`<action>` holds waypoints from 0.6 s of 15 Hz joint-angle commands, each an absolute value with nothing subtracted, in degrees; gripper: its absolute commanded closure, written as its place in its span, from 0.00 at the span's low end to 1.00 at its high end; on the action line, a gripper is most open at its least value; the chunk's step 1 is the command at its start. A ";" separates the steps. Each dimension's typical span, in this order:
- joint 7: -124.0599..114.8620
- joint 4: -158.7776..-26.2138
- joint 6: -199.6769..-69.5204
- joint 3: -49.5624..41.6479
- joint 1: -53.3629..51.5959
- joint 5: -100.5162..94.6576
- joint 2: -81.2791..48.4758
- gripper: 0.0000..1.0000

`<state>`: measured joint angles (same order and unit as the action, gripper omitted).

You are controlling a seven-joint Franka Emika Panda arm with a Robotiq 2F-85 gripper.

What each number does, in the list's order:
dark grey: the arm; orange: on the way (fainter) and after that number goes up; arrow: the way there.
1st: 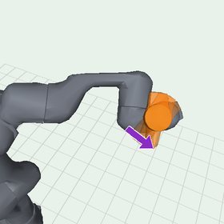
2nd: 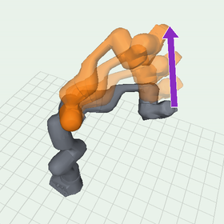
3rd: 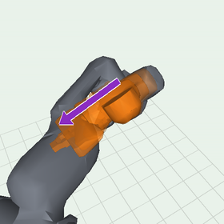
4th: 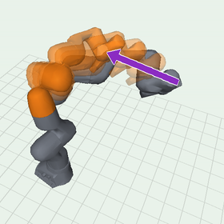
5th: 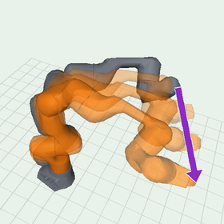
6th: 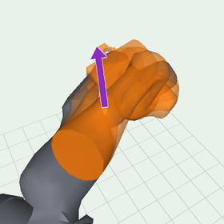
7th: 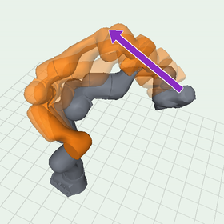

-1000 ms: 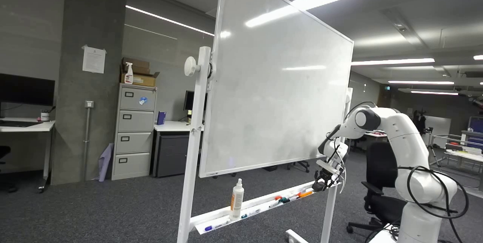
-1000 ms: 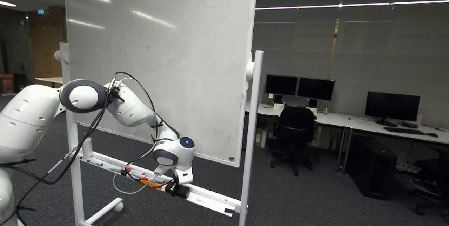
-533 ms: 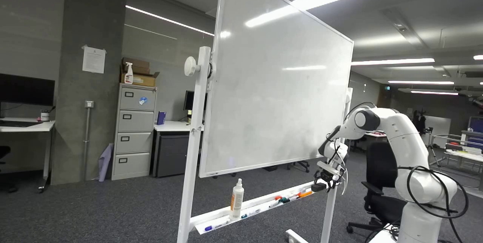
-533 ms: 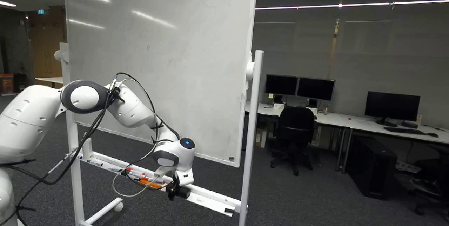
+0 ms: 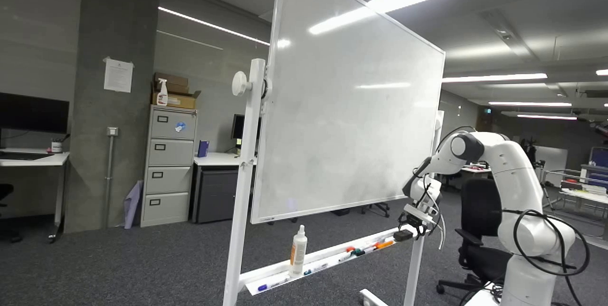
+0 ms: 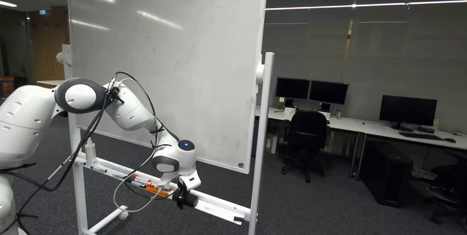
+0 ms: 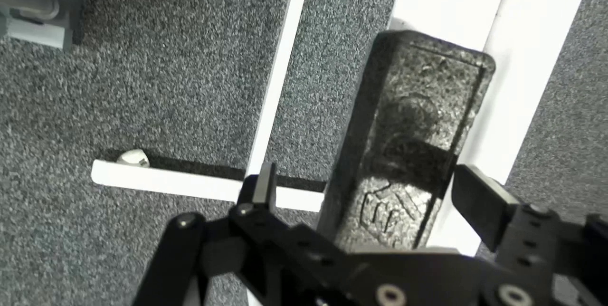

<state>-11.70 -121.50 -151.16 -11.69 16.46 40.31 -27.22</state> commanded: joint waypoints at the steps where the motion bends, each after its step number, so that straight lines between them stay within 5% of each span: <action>1: 0.65 -130.47 -160.62 -7.18 18.74 44.52 -19.19 0.00; 9: 31.96 -139.03 -163.21 2.45 24.96 66.43 -7.83 0.00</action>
